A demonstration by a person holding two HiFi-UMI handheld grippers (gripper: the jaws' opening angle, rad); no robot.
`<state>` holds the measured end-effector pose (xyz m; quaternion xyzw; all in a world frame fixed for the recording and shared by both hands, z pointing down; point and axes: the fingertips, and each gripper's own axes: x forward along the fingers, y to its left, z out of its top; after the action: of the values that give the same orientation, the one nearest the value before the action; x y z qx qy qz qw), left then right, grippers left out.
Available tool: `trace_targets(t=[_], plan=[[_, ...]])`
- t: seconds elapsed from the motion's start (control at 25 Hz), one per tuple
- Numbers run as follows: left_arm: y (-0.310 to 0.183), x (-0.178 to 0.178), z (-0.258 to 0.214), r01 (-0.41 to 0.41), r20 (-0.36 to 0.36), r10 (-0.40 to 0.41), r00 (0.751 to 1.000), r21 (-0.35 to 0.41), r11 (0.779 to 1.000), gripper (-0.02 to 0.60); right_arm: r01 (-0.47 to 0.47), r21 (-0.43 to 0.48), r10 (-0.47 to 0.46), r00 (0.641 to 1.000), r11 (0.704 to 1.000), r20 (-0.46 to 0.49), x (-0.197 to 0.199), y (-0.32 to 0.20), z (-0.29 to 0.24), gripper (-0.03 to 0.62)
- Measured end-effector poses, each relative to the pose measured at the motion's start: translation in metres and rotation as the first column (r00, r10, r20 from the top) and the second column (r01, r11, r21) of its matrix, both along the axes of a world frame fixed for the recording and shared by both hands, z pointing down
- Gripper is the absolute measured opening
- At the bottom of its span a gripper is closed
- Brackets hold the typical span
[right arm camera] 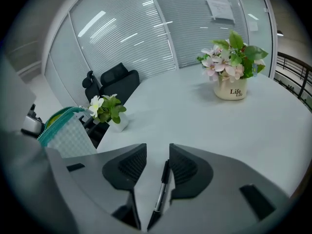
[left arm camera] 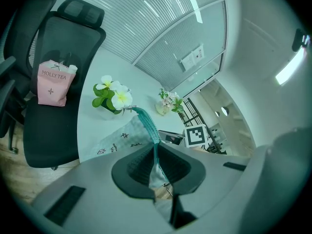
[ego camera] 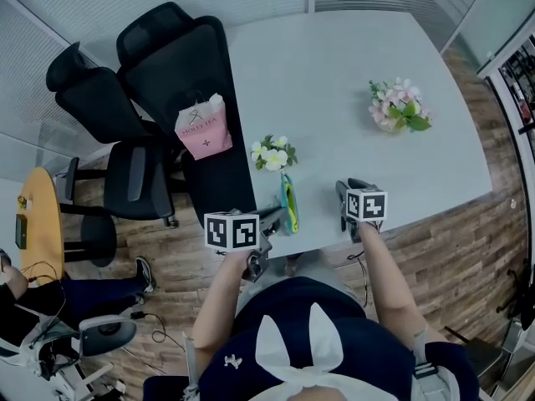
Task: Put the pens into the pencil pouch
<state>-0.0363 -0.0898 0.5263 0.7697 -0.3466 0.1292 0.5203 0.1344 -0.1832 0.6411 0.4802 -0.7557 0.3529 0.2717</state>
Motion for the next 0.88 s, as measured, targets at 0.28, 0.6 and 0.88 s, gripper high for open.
trace_targets(t=[0.28,0.6,0.88], plan=[[0.000,0.001,-0.001,0.019,0.021,-0.019,1.000,0.003,1.000,0.044,0.026,-0.065,-0.030,0.997,0.998,-0.065,0.005,-0.006,0.032,0.152],[0.000,-0.003,0.000,0.054,0.024,-0.054,0.998,0.000,0.999,0.044,0.059,-0.120,-0.074,0.990,0.991,-0.119,0.003,-0.006,0.054,0.129],[-0.001,-0.005,0.000,0.062,0.021,-0.062,0.998,-0.006,0.998,0.044,0.056,-0.117,-0.074,0.986,0.991,-0.149,0.006,-0.006,0.057,0.079]])
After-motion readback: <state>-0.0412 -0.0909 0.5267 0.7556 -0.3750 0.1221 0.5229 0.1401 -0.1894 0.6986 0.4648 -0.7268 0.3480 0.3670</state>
